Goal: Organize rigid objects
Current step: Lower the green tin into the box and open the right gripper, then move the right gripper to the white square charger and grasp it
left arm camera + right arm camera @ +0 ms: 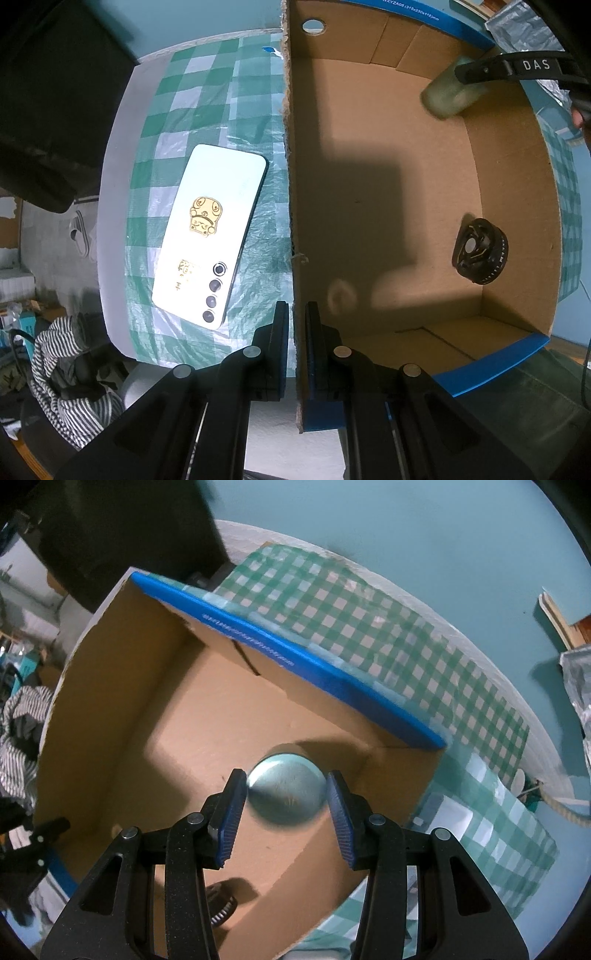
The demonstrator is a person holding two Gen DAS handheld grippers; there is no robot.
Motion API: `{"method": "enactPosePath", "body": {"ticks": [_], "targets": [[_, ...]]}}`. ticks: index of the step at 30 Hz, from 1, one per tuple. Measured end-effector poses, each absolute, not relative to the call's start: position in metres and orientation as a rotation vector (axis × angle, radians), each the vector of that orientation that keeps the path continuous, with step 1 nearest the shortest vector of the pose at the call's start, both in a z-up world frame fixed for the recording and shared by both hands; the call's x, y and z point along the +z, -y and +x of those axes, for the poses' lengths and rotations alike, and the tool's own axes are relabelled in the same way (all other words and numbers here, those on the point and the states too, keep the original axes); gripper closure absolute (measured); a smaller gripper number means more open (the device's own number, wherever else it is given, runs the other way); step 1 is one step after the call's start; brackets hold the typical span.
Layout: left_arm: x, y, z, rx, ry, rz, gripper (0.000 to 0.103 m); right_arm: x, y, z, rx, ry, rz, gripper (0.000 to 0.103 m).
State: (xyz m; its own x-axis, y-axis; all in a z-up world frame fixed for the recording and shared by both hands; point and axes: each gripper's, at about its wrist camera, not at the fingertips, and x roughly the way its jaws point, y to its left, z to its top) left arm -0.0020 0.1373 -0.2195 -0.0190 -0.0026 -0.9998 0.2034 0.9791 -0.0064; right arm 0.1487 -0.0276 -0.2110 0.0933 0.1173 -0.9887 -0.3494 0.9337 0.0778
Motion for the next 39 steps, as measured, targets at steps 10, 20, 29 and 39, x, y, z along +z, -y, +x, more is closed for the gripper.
{"method": "enactPosePath", "body": {"ticks": [10, 20, 29, 39], "targets": [[-0.22, -0.138, 0.001, -0.167, -1.586, 0.168, 0.094, -0.186, 0.04, 0.154, 0.332, -1.383, -0.134, 0.04], [-0.219, -0.138, 0.0, -0.167, -1.581, 0.166, 0.094, -0.163, 0.046, 0.148, 0.337, -1.359, -0.127, 0.04], [-0.219, -0.138, 0.001, -0.16, -1.58, 0.166, 0.094, -0.151, 0.062, 0.138, 0.285, -1.377, -0.144, 0.039], [-0.215, -0.138, -0.001, -0.178, -1.566, 0.166, 0.094, -0.137, 0.089, 0.125, 0.225, -1.364, -0.153, 0.032]]}}
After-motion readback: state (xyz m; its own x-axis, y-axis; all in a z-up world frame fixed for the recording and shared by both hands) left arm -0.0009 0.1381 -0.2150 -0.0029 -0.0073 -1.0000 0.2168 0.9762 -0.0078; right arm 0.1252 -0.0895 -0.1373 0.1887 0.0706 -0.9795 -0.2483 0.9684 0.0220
